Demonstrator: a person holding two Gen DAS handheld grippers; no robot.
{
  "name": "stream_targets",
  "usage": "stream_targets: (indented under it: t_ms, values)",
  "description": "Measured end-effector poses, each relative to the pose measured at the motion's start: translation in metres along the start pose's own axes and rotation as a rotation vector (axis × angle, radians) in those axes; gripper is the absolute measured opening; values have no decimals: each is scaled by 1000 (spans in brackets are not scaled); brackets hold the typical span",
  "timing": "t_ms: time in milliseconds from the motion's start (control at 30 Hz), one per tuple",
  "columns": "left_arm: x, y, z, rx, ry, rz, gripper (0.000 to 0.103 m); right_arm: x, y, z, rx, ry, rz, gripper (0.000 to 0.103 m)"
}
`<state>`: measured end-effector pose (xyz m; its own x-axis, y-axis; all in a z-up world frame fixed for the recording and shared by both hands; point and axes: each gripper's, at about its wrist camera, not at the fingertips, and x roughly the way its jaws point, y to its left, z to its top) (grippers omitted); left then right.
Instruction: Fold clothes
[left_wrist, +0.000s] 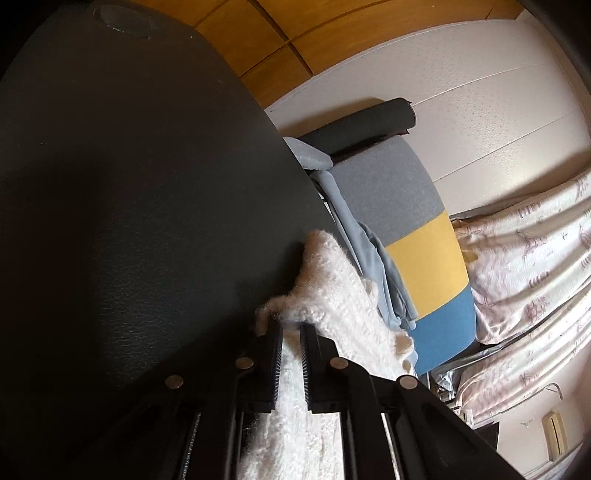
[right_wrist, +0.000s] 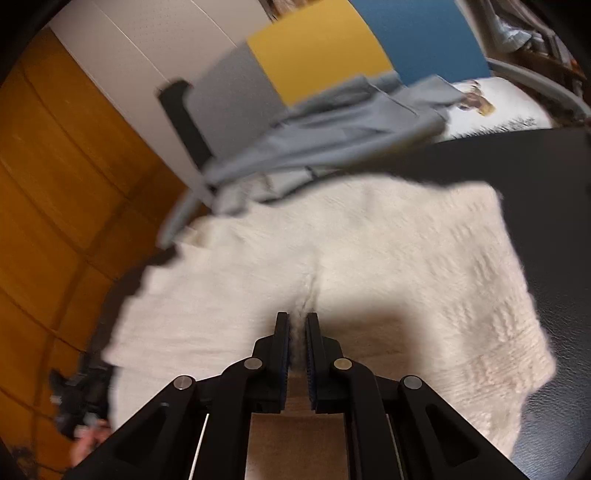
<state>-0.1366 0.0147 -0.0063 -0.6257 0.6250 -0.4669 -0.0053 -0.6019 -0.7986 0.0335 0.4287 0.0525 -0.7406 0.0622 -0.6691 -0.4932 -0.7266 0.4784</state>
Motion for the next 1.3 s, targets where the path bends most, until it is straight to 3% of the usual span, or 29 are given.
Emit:
stream_targets:
  t_ms: [133,200,267,367,467,567,667,733,833,900,1133,1267,1300]
  values:
    - [-14,-12,-3,36,59,111,10,1,-6,-3,9,-32,33,7]
    - [-38,-21,-10,74,-24,174,17,1,-8,-3,13,-35,39,7]
    - [-61,-32,-19,112,-131,161,18,0,-11,-4,21,-38,48,7]
    - [-53,-65,-22,217,-146,123,20,1,-11,-3,23,-42,50,7]
    - [-10,-105,-24,379,-59,113,20,2,-10,-2,23,-42,49,7]
    - [44,-129,-37,593,43,206,22,3,-10,-2,23,-39,49,7]
    - [68,-115,-40,576,149,242,22,-3,-6,0,-3,-32,15,11]
    - [59,-103,-31,502,115,198,22,-18,5,1,-71,-66,-55,23]
    - [54,-84,-24,408,114,113,22,-30,20,10,-111,-112,1,25]
    - [53,-79,-25,395,106,96,22,-24,34,25,-165,-100,20,25]
    - [66,-85,-14,420,82,89,22,52,75,64,-494,34,-95,19]
    - [55,-82,-18,424,75,81,22,86,83,75,-552,74,-160,20]
    - [56,-82,-18,423,74,79,22,94,82,80,-553,79,-154,24]
